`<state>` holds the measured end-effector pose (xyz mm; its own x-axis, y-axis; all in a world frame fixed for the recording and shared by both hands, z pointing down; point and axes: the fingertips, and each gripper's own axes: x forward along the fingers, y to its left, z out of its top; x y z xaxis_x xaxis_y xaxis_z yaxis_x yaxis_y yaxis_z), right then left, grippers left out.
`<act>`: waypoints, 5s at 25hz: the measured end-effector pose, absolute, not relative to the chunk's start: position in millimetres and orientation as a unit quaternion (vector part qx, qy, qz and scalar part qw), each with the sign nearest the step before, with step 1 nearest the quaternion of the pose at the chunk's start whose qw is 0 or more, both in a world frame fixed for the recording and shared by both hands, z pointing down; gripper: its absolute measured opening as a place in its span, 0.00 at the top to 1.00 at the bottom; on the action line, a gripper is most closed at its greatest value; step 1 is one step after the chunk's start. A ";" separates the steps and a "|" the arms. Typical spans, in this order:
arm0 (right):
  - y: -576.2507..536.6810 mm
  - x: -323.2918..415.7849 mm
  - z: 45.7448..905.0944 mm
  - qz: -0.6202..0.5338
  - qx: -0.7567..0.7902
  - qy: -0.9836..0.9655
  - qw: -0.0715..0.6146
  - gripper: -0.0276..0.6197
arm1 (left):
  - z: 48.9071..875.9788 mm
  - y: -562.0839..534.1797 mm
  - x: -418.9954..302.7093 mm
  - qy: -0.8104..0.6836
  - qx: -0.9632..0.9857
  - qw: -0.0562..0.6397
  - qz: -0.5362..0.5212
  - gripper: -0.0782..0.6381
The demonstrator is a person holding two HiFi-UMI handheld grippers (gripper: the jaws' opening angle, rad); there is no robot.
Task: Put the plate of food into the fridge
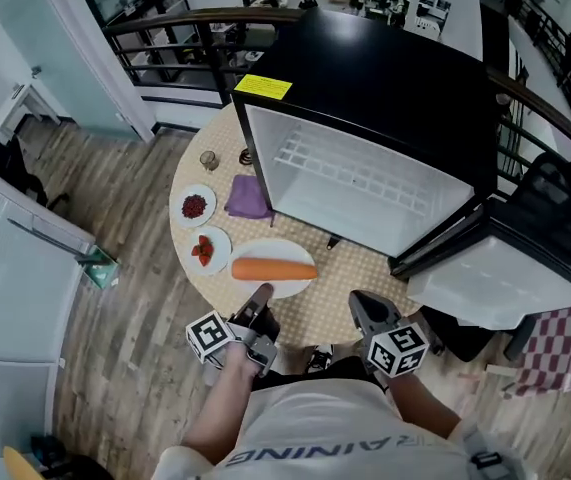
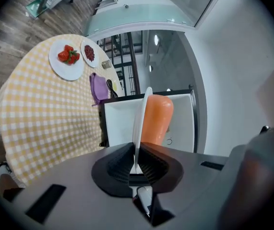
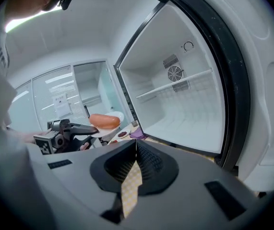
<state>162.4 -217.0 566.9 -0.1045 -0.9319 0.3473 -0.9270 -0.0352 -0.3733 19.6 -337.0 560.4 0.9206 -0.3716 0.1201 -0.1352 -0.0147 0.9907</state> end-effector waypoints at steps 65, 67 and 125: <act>-207.3 165.3 593.2 -0.330 -0.746 0.578 0.021 0.92 | 673.9 -434.9 284.4 -0.060 0.857 0.433 0.273 0.56; -206.3 165.5 592.9 -0.330 -0.745 0.579 0.020 0.92 | 679.2 -430.4 278.3 -0.059 0.860 0.406 0.303 0.57; -260.6 164.6 512.2 -0.197 -0.744 0.636 0.047 0.92 | 478.2 -369.8 59.9 -0.090 0.977 0.176 0.080 0.88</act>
